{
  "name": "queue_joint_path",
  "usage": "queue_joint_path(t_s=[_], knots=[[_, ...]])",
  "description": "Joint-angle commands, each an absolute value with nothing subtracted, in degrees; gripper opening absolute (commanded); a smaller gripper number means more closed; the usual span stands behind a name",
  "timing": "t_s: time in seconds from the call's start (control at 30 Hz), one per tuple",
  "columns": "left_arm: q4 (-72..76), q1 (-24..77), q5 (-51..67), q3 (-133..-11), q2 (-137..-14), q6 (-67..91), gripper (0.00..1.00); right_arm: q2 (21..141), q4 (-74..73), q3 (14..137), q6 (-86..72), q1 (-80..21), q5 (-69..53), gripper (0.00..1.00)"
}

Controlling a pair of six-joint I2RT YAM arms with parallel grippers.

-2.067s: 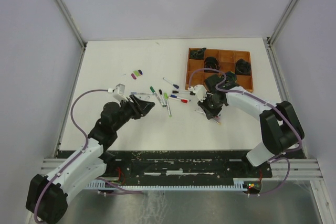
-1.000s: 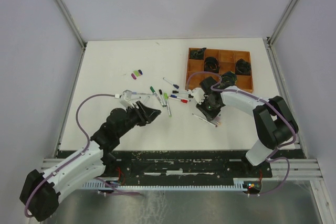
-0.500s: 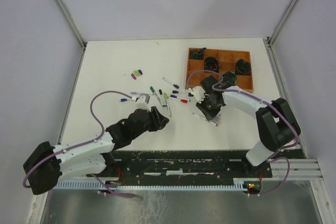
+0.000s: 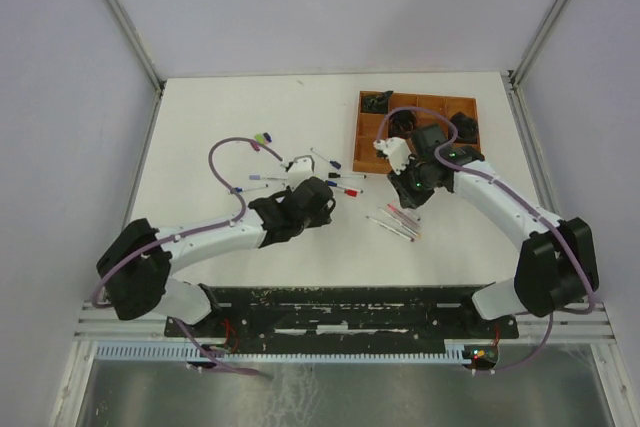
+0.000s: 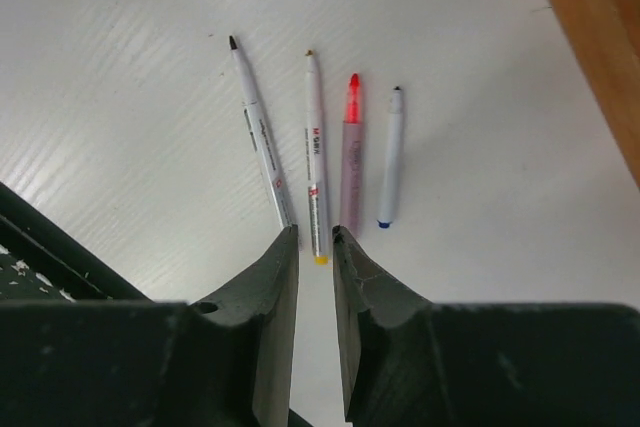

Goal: Open the pen caps
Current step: Pick up the pen from the center of the board.

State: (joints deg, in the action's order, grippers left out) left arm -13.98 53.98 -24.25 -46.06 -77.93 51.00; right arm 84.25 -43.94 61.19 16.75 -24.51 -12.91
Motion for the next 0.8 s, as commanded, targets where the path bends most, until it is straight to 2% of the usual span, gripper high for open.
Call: queue_joint_path(t_s=[0.0,0.17,0.4,0.77], knots=[[-22.76,54.33,-31.33,-54.27,-85.38,47.34,0.46,77.88,-43.97,63.62,16.25,-19.66,-16.94,0.28],[-24.68,54.37,-32.60,-60.56,-92.50,44.69,0.43,73.44,-42.27,62.68,15.90,-16.85,-18.19,0.28],[-28.84,54.28,-35.50,-68.86,-100.79,42.19,0.40,74.34,-43.45,63.49,16.25,-16.54,-18.98,0.28],[-30.10,53.91,-36.82,-71.89,-105.90,41.31,0.37,74.08,-43.47,63.44,16.43,-16.37,-18.72,0.28]])
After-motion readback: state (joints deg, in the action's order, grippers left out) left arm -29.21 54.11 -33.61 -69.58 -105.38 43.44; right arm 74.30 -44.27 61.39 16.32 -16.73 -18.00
